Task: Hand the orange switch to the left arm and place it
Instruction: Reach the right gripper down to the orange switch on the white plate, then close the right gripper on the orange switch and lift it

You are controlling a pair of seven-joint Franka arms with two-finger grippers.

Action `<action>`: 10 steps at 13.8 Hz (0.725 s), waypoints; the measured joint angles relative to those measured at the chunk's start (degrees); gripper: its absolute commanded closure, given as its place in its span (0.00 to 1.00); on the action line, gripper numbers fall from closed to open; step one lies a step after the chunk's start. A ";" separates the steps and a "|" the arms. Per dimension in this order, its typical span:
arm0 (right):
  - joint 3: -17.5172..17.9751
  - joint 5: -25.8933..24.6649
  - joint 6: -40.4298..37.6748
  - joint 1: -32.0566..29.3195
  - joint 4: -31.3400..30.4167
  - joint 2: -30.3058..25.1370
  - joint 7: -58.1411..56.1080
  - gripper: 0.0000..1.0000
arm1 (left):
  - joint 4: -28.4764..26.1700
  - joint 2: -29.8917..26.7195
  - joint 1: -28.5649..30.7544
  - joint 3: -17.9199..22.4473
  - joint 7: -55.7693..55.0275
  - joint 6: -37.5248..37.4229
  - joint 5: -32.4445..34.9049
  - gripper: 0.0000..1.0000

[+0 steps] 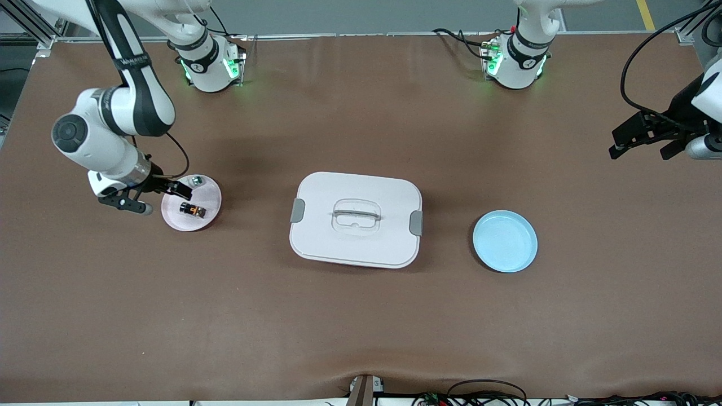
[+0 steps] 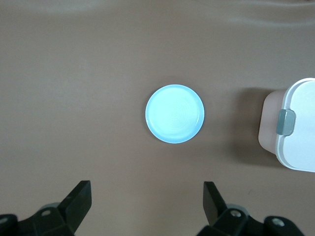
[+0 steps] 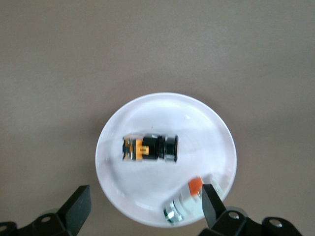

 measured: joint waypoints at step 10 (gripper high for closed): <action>-0.05 0.01 12.67 0.00 0.29 11.10 0.04 0.00 | 0.02 0.03 0.01 0.01 0.00 0.00 0.00 0.00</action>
